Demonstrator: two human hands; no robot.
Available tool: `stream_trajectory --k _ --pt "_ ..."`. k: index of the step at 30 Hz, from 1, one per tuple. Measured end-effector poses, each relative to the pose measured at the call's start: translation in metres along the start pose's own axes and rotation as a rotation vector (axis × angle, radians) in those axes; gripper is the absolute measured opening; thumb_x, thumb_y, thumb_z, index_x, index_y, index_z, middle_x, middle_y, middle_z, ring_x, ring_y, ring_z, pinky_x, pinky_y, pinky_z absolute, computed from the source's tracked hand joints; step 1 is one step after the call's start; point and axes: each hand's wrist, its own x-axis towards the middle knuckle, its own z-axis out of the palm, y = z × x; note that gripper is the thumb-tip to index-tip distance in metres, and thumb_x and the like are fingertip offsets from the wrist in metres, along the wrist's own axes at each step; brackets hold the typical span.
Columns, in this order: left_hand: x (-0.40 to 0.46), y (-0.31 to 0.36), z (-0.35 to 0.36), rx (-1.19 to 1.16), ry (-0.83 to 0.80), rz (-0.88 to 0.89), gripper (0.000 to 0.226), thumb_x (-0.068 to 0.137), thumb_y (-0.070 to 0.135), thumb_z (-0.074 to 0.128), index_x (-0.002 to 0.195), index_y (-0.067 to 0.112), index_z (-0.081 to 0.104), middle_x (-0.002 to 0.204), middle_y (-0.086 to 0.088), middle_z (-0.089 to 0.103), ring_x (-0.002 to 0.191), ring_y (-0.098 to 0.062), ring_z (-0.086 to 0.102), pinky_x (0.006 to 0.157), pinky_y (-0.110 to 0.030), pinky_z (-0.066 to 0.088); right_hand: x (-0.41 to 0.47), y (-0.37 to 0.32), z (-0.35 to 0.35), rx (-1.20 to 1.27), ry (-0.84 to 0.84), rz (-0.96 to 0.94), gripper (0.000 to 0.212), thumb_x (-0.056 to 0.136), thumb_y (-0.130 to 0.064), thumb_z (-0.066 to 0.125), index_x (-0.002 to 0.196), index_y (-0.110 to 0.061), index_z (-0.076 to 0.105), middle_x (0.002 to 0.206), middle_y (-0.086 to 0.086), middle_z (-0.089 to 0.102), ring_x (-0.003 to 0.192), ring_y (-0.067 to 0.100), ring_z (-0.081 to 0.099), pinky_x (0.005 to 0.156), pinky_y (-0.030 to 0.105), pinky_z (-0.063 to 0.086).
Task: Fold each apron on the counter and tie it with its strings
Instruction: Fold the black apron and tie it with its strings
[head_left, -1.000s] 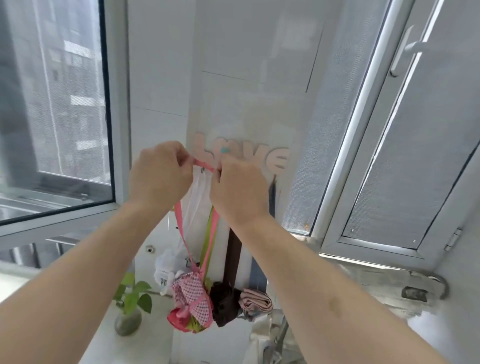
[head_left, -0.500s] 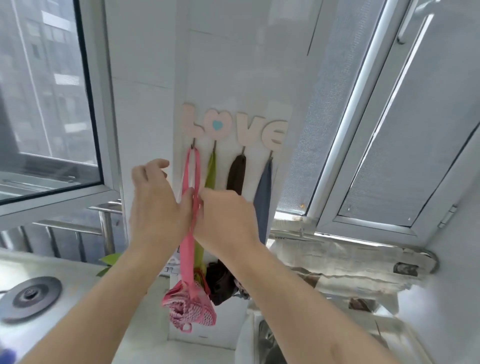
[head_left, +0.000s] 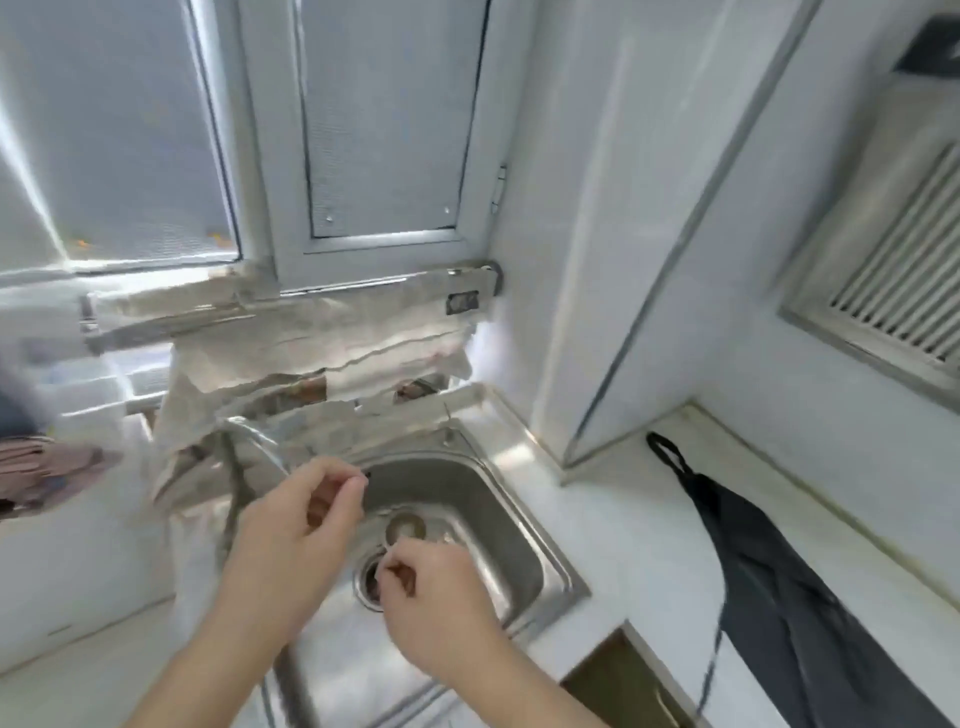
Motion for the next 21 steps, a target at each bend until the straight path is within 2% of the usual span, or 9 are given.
stream_trajectory --k 5,8,10,12,14,16,18,19,21 --pt "-0.025 0.047 0.163 -0.131 -0.261 -0.048 0.017 0.101 0.023 0.061 0.089 0.024 0.073 0.072 0.003 0.071 0.068 -0.013 0.065 0.066 -0.027 0.048 -0.070 0.162 -0.087 0.072 0.066 0.436 0.022 0.090 -0.028 0.047 0.092 -0.023 0.068 0.082 -0.006 0.070 0.075 0.015 0.065 0.073 0.033 0.058" --pt "-0.034 0.077 0.253 -0.150 -0.348 -0.080 0.021 0.103 0.020 0.058 0.088 0.018 0.073 0.071 -0.001 0.071 0.066 -0.014 0.065 0.068 -0.029 0.051 -0.106 0.261 -0.136 0.062 0.096 0.611 0.027 0.088 -0.027 0.039 0.096 -0.026 0.065 0.086 -0.007 0.067 0.071 0.014 0.065 0.068 0.033 0.057" --pt "-0.040 0.093 0.312 -0.162 -0.398 -0.130 0.021 0.104 0.018 0.058 0.089 0.017 0.073 0.071 -0.004 0.072 0.065 -0.016 0.065 0.068 -0.028 0.051 -0.127 0.335 -0.167 0.016 0.099 0.708 0.026 0.092 -0.025 0.038 0.104 -0.031 0.060 0.099 -0.006 0.065 0.082 0.016 0.067 0.073 0.035 0.059" --pt "-0.050 0.103 0.383 -0.153 -0.426 -0.212 0.022 0.104 0.017 0.056 0.090 0.019 0.073 0.074 -0.005 0.074 0.064 -0.017 0.065 0.069 -0.034 0.052 -0.153 0.421 -0.195 -0.045 0.083 0.822 0.021 0.097 -0.022 0.042 0.113 -0.028 0.052 0.113 -0.002 0.059 0.095 0.021 0.067 0.080 0.042 0.059" --pt "-0.059 0.109 0.429 -0.133 -0.453 -0.268 0.023 0.104 0.016 0.055 0.091 0.020 0.073 0.075 -0.004 0.074 0.063 -0.017 0.066 0.066 -0.034 0.053 -0.176 0.481 -0.215 -0.105 0.116 0.983 0.027 0.099 -0.031 0.052 0.123 -0.023 0.043 0.125 0.002 0.050 0.108 0.025 0.063 0.082 0.042 0.055" --pt "-0.067 0.110 0.463 -0.096 -0.467 -0.329 0.022 0.103 0.016 0.056 0.090 0.022 0.073 0.075 -0.003 0.074 0.063 -0.018 0.067 0.067 -0.034 0.054 -0.197 0.523 -0.227 -0.137 0.180 1.165 0.056 0.097 -0.049 0.061 0.133 -0.015 0.035 0.133 0.006 0.044 0.119 0.028 0.058 0.081 0.040 0.052" --pt "-0.076 0.109 0.488 -0.078 -0.480 -0.400 0.022 0.102 0.018 0.059 0.088 0.026 0.074 0.074 -0.003 0.074 0.064 -0.022 0.068 0.072 -0.039 0.056 -0.209 0.554 -0.240 -0.129 0.239 1.305 0.073 0.092 -0.056 0.067 0.134 -0.010 0.031 0.136 0.011 0.043 0.122 0.031 0.056 0.081 0.042 0.050" --pt "-0.081 0.108 0.502 -0.065 -0.482 -0.434 0.022 0.101 0.019 0.060 0.086 0.028 0.074 0.074 -0.004 0.075 0.065 -0.024 0.068 0.075 -0.040 0.057 -0.214 0.569 -0.247 -0.117 0.257 1.347 0.073 0.091 -0.054 0.070 0.132 -0.009 0.031 0.136 0.013 0.044 0.121 0.033 0.056 0.080 0.042 0.049" --pt "-0.089 0.109 0.517 -0.018 -0.491 -0.490 0.022 0.100 0.018 0.061 0.085 0.028 0.074 0.074 -0.004 0.075 0.066 -0.026 0.070 0.078 -0.044 0.059 -0.216 0.588 -0.256 -0.054 0.266 1.332 0.059 0.092 -0.039 0.074 0.125 -0.010 0.034 0.131 0.012 0.052 0.113 0.032 0.062 0.076 0.039 0.049"
